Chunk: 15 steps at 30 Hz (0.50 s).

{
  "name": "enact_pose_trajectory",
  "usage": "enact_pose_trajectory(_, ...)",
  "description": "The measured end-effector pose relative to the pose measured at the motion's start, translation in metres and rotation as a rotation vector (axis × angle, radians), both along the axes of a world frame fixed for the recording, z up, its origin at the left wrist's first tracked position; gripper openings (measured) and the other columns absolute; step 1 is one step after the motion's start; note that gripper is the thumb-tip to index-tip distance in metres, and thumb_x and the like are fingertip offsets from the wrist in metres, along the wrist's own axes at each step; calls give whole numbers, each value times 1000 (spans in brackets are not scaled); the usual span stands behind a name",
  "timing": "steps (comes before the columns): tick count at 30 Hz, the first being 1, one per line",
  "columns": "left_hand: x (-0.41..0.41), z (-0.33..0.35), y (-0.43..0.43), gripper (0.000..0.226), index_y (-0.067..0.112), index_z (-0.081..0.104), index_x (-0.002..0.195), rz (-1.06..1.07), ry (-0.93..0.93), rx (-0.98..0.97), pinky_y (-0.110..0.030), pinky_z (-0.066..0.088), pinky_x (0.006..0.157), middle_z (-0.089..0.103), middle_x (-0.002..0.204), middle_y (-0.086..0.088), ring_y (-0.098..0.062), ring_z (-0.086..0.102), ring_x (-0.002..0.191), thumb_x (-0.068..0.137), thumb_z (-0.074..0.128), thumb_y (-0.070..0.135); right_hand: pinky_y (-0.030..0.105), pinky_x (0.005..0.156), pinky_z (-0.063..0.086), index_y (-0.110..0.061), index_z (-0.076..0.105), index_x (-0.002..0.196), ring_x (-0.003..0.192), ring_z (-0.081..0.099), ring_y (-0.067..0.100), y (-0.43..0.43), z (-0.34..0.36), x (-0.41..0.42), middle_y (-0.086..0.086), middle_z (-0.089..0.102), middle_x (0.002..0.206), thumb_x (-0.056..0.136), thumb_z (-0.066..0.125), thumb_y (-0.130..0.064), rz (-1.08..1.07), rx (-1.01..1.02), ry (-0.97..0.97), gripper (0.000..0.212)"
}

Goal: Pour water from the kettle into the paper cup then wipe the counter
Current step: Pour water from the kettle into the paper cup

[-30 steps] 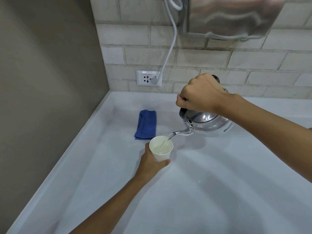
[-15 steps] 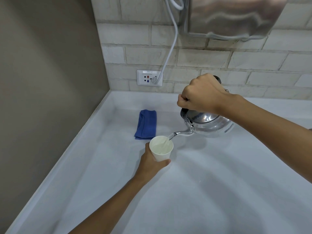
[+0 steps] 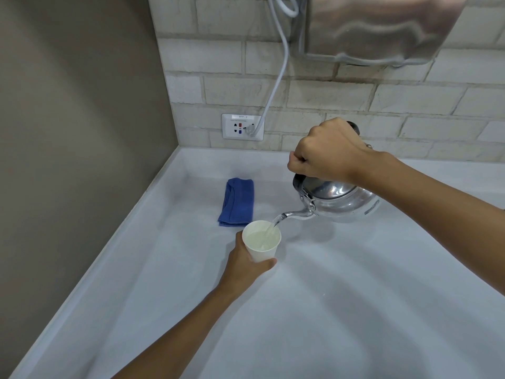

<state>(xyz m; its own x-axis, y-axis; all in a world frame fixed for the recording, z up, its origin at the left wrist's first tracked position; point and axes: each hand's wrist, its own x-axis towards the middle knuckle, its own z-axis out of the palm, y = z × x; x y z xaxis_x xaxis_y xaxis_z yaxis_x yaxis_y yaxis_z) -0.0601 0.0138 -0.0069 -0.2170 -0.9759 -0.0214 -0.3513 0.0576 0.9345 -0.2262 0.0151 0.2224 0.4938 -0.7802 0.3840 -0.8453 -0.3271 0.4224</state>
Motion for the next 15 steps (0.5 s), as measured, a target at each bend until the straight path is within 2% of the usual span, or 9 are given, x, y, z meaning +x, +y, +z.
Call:
enact_pose_trajectory(5,0,1,0,82,20,33,125,-7,7,-3,2,40,59,47,107,9,-10,46,96,60,83,22,20,48,8,-15,11,42,42,5,11,-1,1,0,-2,9,40,77,48,-8,-6,-2,7,51)
enact_pose_trajectory(10,0,2,1,82,20,33,125,-6,6,3,-9,36,62,47,107,9,-10,46,95,61,83,23,20,48,8,-15,10,43,43,4,10,-1,1,0,-2,8,40,77,50,-8,-3,-9,13,53)
enact_pose_trajectory(15,0,2,2,80,21,33,124,-9,11,4,-4,37,56,47,107,10,-9,47,95,61,83,23,20,48,8,-15,10,42,41,5,10,-1,1,0,-2,9,39,77,50,-8,-1,3,10,53)
